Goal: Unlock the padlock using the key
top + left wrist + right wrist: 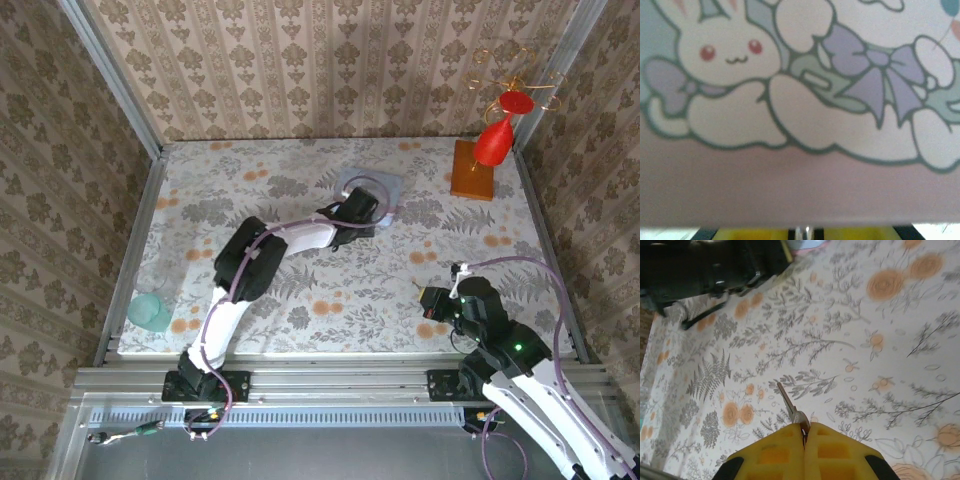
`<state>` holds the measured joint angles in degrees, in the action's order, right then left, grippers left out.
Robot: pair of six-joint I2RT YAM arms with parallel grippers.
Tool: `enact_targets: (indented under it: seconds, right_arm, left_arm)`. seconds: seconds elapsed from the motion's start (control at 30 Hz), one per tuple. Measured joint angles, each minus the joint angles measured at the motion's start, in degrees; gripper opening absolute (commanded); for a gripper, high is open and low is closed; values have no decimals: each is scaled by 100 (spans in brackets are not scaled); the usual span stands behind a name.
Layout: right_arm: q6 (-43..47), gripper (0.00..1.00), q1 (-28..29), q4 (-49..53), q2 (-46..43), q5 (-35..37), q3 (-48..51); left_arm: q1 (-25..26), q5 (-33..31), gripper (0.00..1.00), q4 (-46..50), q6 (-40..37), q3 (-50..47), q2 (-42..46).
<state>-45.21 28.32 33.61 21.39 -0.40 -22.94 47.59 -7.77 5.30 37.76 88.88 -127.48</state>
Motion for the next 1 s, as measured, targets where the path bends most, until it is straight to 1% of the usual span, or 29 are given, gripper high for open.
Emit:
enact_targets:
  seconds: [0.07, 0.17, 0.33, 0.43, 0.6, 0.7, 0.83, 1.0]
  right_arm:
    - [-144, 0, 72, -297, 229, -96, 181]
    - [-356, 0, 409, -748, 647, -118, 387]
    - [-599, 0, 1419, -1539, 1626, 245, 391]
    - [-732, 0, 1759, -2105, 2385, 352, 378]
    - [-1034, 0, 1989, -3086, 3550, 361, 361]
    - [-1283, 0, 2039, -3663, 4041, 308, 361]
    - [-1733, 0, 2039, -4382, 4415, 234, 363]
    - [-2297, 0, 2052, -5313, 4664, 85, 450]
  left_arm:
    - [-46, 52, 6, -173, 2, -732, 468]
    - [-98, 118, 6, -422, 7, -1838, 1202]
    - [-81, 337, 7, -748, 114, -3462, 2382]
    - [-52, 518, 7, -780, 278, -4105, 2944]
    - [114, 1010, 6, -706, 822, -4651, 3711]
    - [234, 1311, 6, -793, 1196, -4898, 4098]
    - [284, 1574, 6, -1064, 1773, -5193, 4367]
    - [295, 1681, 7, -1499, 2347, -5475, 4437]
